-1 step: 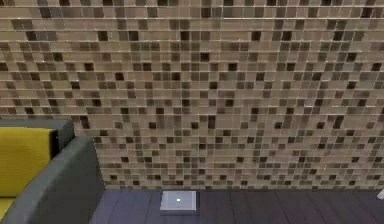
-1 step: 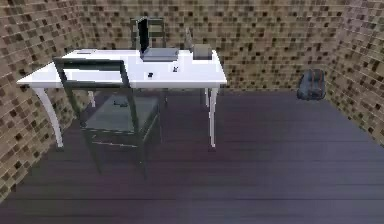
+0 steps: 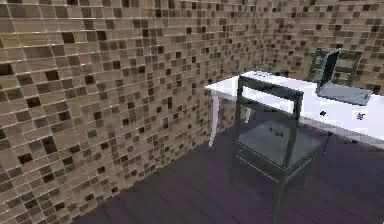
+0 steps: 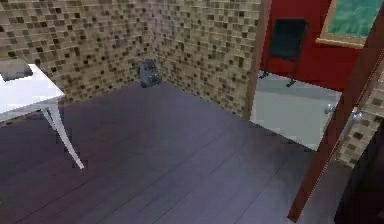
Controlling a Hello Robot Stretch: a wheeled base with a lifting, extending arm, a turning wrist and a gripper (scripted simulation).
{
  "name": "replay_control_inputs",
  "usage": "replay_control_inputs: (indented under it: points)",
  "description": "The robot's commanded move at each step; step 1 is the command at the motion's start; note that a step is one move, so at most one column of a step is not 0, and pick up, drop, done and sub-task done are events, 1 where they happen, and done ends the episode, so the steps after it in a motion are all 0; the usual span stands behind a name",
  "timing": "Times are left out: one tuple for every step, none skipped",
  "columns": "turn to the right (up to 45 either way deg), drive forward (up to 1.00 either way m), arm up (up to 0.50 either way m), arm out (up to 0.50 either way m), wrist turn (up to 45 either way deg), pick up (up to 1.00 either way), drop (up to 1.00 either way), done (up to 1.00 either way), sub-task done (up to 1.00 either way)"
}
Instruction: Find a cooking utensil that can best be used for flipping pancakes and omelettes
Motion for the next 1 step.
replay_control_inputs:
  points:
    - [45.0, 0.0, 0.0, 0.0, 0.0, 0.0, 0.0, 0.0, 0.0]
